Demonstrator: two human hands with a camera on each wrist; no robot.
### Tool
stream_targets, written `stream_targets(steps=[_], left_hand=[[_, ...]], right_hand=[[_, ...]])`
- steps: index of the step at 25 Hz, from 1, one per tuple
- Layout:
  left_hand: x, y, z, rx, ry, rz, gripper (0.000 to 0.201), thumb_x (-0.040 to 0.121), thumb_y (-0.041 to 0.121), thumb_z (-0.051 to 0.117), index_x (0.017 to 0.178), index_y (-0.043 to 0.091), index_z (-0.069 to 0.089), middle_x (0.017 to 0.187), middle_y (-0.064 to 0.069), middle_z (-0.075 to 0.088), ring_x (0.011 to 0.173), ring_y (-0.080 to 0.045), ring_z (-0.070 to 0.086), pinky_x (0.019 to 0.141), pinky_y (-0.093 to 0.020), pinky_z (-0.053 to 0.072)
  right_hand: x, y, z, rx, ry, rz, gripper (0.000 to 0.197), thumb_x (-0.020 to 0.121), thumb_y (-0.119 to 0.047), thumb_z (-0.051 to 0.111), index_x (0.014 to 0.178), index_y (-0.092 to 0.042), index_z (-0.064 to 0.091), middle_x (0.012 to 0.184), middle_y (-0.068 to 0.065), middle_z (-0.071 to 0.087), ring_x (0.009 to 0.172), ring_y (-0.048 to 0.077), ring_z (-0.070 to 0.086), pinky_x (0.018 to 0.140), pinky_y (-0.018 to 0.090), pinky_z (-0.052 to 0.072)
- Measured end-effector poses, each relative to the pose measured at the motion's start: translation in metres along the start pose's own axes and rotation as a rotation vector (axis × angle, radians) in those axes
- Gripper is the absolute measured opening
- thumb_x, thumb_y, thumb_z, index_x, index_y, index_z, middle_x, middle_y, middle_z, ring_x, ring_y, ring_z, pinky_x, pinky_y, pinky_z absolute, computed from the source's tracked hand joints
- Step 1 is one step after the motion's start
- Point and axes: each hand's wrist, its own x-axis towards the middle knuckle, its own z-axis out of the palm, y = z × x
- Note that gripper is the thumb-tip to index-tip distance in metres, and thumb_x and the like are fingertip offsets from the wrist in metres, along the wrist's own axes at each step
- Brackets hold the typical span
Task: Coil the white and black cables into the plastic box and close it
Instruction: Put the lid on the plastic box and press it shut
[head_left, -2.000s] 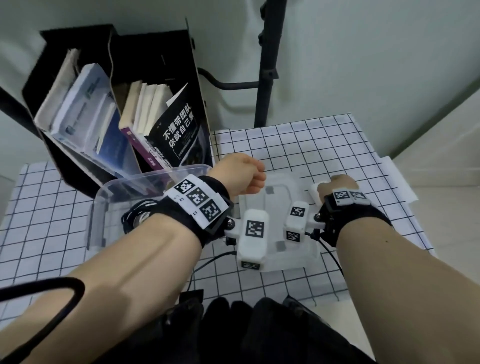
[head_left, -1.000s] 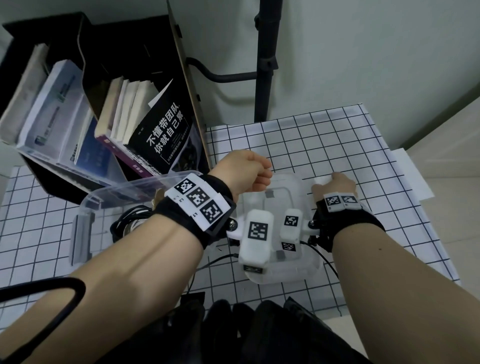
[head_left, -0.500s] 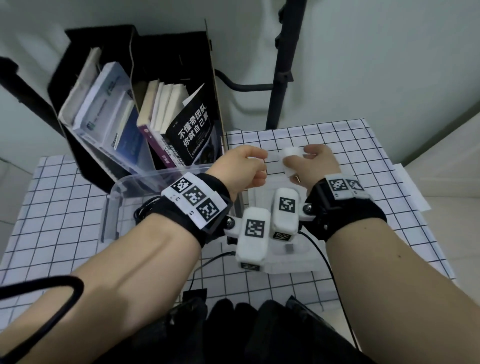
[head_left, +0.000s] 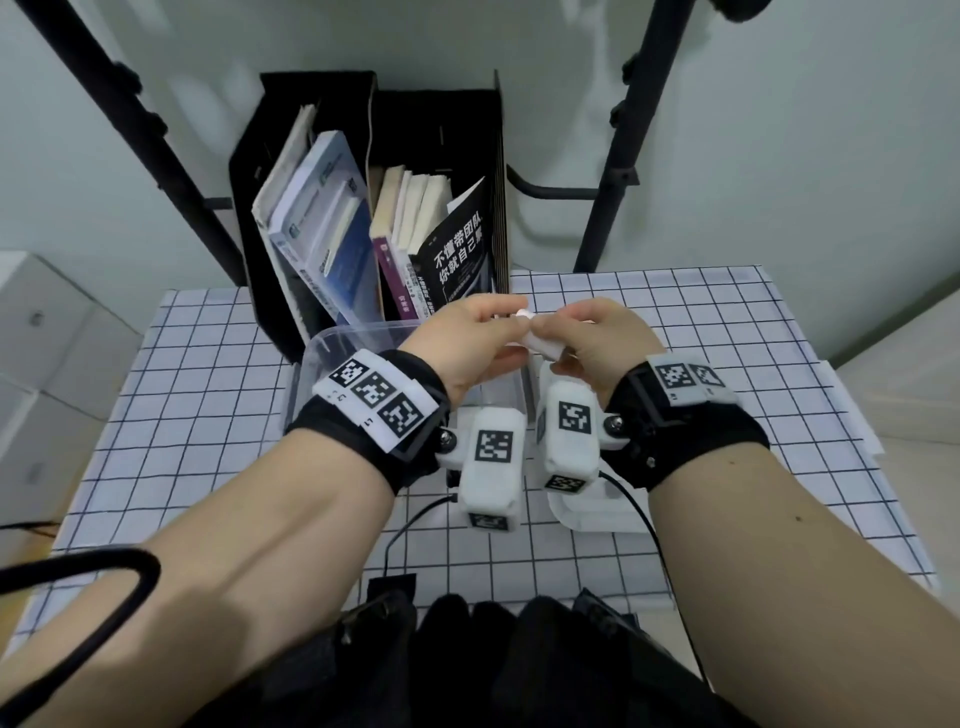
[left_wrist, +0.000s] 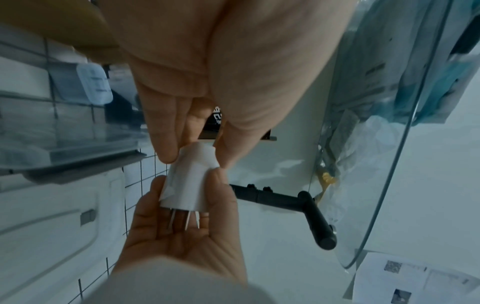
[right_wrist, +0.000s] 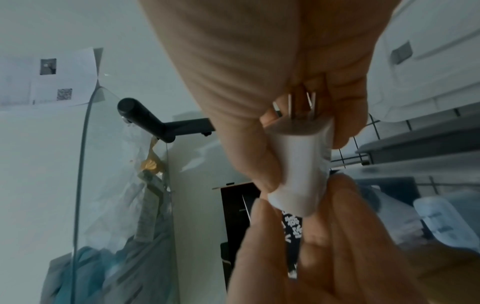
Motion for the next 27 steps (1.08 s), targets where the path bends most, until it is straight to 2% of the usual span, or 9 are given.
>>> stream_targets(steps=[2,4,7,10,12,14,19,23,27], left_hand=[[-0.005,-0.001,-0.008,-0.034,-0.005,0.002,0.027,0.092,0.006,0.056,0.119,0.009,0.058,0.105,-0.011,0.065,0.09,-0.017,0.065,0.086,-0.027,0.055],[-0.01,-0.003,-0.016,-0.09,0.005,-0.01,0.02,0.092,0.001,0.053,0.109,0.009,0.06,0.103,-0.011,0.063,0.095,-0.022,0.065,0.085,-0.028,0.056],[-0.015,-0.005,-0.028,-0.168,0.048,-0.047,0.021,0.093,-0.004,0.048,0.109,0.006,0.059,0.105,-0.016,0.061,0.098,-0.03,0.063,0.071,-0.023,0.058],[-0.021,-0.006,-0.041,-0.259,0.081,-0.092,0.026,0.095,-0.002,0.045,0.118,0.001,0.056,0.104,-0.022,0.062,0.078,-0.025,0.068,0.058,-0.019,0.058],[-0.026,-0.006,-0.048,-0.309,0.091,-0.125,0.023,0.096,0.0,0.045,0.115,0.001,0.059,0.097,-0.023,0.065,0.064,-0.022,0.071,0.056,-0.02,0.058],[-0.03,-0.007,-0.053,-0.361,0.098,-0.145,0.021,0.096,0.001,0.046,0.11,0.001,0.061,0.093,-0.024,0.066,0.061,-0.022,0.072,0.055,-0.021,0.058],[-0.038,-0.009,-0.064,-0.386,0.106,-0.163,0.019,0.095,0.0,0.048,0.11,-0.003,0.06,0.089,-0.025,0.068,0.065,-0.024,0.072,0.055,-0.022,0.058],[-0.041,-0.013,-0.072,-0.348,0.103,-0.206,0.023,0.095,0.001,0.049,0.115,-0.004,0.058,0.095,-0.026,0.068,0.069,-0.026,0.073,0.065,-0.027,0.059],[-0.044,-0.019,-0.082,-0.224,0.139,-0.221,0.021,0.092,0.001,0.053,0.11,-0.003,0.062,0.1,-0.023,0.068,0.085,-0.029,0.069,0.07,-0.03,0.059]], right_hand=[[-0.003,-0.002,0.007,-0.007,-0.045,-0.006,0.032,0.062,-0.032,0.082,0.082,-0.016,0.063,0.08,0.009,0.071,0.075,0.022,0.068,0.076,0.037,0.057],[-0.005,-0.002,0.014,-0.003,-0.084,0.001,0.025,0.066,-0.029,0.081,0.078,-0.016,0.064,0.079,0.008,0.071,0.076,0.022,0.068,0.075,0.036,0.056],[-0.009,-0.004,0.023,0.038,-0.141,0.003,0.011,0.076,-0.019,0.076,0.082,-0.015,0.067,0.084,0.008,0.069,0.076,0.021,0.065,0.077,0.034,0.054],[-0.018,-0.009,0.03,0.065,-0.169,0.001,0.025,0.078,-0.011,0.075,0.101,-0.015,0.065,0.093,0.008,0.068,0.075,0.02,0.067,0.082,0.036,0.055],[-0.024,-0.013,0.034,0.069,-0.206,-0.022,0.034,0.077,-0.005,0.074,0.108,-0.017,0.064,0.093,0.005,0.069,0.071,0.018,0.068,0.075,0.032,0.056],[-0.028,-0.016,0.037,0.023,-0.25,-0.074,0.038,0.076,-0.002,0.074,0.108,-0.02,0.063,0.096,0.001,0.069,0.071,0.014,0.068,0.068,0.026,0.053],[-0.034,-0.019,0.047,-0.139,-0.226,-0.183,0.039,0.074,0.004,0.072,0.096,-0.027,0.064,0.09,-0.008,0.065,0.073,0.007,0.061,0.06,0.019,0.051],[-0.033,-0.017,0.055,-0.282,-0.218,-0.232,0.035,0.074,-0.003,0.075,0.103,-0.02,0.067,0.084,-0.008,0.063,0.074,0.009,0.058,0.069,0.024,0.051],[-0.032,-0.015,0.058,-0.49,-0.193,-0.256,0.029,0.073,-0.008,0.077,0.099,-0.017,0.068,0.079,-0.007,0.057,0.064,0.004,0.051,0.054,0.007,0.04]])
